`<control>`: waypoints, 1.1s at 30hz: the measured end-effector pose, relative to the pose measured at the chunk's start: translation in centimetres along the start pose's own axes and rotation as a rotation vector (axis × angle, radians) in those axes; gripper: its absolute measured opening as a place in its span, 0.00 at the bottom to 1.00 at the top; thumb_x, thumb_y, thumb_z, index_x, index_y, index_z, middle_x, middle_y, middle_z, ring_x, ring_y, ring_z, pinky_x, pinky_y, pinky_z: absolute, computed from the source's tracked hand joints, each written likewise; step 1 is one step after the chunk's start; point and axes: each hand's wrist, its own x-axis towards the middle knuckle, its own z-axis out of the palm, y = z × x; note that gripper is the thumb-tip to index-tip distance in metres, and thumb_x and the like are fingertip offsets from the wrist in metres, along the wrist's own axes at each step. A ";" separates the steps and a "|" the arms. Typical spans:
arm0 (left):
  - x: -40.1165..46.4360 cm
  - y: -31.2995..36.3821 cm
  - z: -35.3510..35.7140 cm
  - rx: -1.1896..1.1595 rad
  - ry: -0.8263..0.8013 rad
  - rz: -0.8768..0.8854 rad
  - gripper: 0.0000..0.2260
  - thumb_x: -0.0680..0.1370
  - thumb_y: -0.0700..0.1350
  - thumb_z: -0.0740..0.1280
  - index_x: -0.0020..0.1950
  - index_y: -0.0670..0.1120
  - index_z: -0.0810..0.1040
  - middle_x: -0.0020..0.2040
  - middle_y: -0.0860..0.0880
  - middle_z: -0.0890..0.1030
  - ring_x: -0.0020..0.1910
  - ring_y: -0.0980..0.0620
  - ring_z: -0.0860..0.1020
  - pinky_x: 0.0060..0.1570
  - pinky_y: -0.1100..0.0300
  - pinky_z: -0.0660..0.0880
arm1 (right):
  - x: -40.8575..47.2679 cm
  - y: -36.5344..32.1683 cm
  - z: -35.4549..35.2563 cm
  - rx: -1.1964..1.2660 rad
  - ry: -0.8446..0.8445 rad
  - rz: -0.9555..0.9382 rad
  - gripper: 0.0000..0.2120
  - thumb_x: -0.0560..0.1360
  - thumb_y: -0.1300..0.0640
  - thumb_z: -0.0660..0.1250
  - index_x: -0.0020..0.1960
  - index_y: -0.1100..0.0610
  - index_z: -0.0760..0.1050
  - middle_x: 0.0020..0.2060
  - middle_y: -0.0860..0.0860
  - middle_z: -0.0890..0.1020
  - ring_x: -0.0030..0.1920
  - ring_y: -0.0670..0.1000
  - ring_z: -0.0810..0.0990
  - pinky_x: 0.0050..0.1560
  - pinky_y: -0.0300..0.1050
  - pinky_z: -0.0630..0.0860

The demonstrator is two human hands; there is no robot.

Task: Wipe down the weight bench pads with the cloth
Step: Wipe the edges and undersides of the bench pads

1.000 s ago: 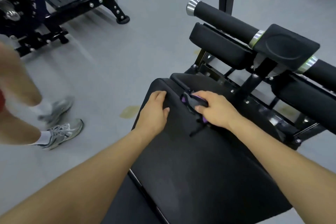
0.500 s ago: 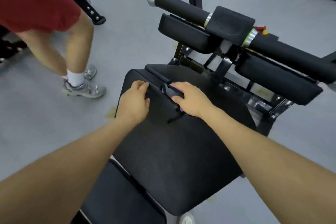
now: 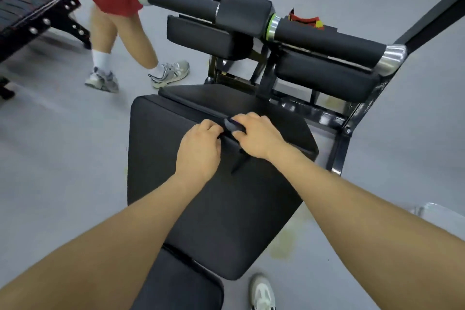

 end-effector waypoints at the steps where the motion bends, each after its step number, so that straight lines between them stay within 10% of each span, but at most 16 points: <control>1: -0.1 0.2 0.0 0.004 0.001 -0.010 0.13 0.78 0.39 0.60 0.61 0.43 0.75 0.58 0.45 0.75 0.55 0.44 0.73 0.53 0.53 0.69 | 0.3 -0.2 0.1 0.003 0.003 -0.004 0.19 0.80 0.52 0.57 0.71 0.49 0.64 0.65 0.52 0.69 0.64 0.57 0.65 0.63 0.52 0.67; 8: -0.5 1.4 0.1 0.018 -0.023 -0.074 0.15 0.79 0.38 0.57 0.65 0.42 0.72 0.62 0.44 0.72 0.58 0.43 0.71 0.54 0.52 0.69 | -8.3 6.5 -1.3 0.070 0.095 0.093 0.20 0.80 0.52 0.58 0.71 0.48 0.64 0.65 0.49 0.69 0.63 0.54 0.67 0.60 0.52 0.70; 14: -2.8 3.2 0.1 -0.029 0.011 -0.023 0.18 0.78 0.40 0.61 0.68 0.43 0.70 0.65 0.45 0.71 0.60 0.44 0.73 0.62 0.51 0.69 | -11.4 7.9 -0.7 0.643 0.326 0.382 0.15 0.80 0.57 0.59 0.67 0.50 0.69 0.53 0.54 0.75 0.39 0.52 0.78 0.36 0.47 0.79; 23: -8.2 4.8 2.7 -0.080 -0.032 0.135 0.22 0.77 0.39 0.63 0.71 0.45 0.66 0.68 0.48 0.69 0.59 0.48 0.75 0.62 0.53 0.69 | -13.7 7.4 5.0 1.417 0.623 0.598 0.12 0.81 0.60 0.57 0.61 0.50 0.72 0.53 0.51 0.80 0.54 0.53 0.79 0.57 0.51 0.77; 27: -10.2 4.7 4.6 -0.065 -0.068 0.175 0.26 0.76 0.38 0.65 0.73 0.46 0.63 0.69 0.48 0.68 0.62 0.48 0.73 0.63 0.52 0.70 | -16.1 6.7 10.1 1.374 0.432 0.729 0.12 0.81 0.61 0.57 0.63 0.58 0.71 0.56 0.57 0.79 0.54 0.58 0.79 0.58 0.59 0.76; 33: -12.4 4.0 5.7 -0.031 -0.096 0.208 0.26 0.75 0.38 0.65 0.72 0.47 0.64 0.69 0.48 0.68 0.62 0.46 0.73 0.62 0.50 0.70 | -15.2 7.8 6.1 1.350 0.438 0.678 0.11 0.80 0.65 0.56 0.60 0.60 0.72 0.40 0.56 0.77 0.34 0.54 0.75 0.28 0.47 0.76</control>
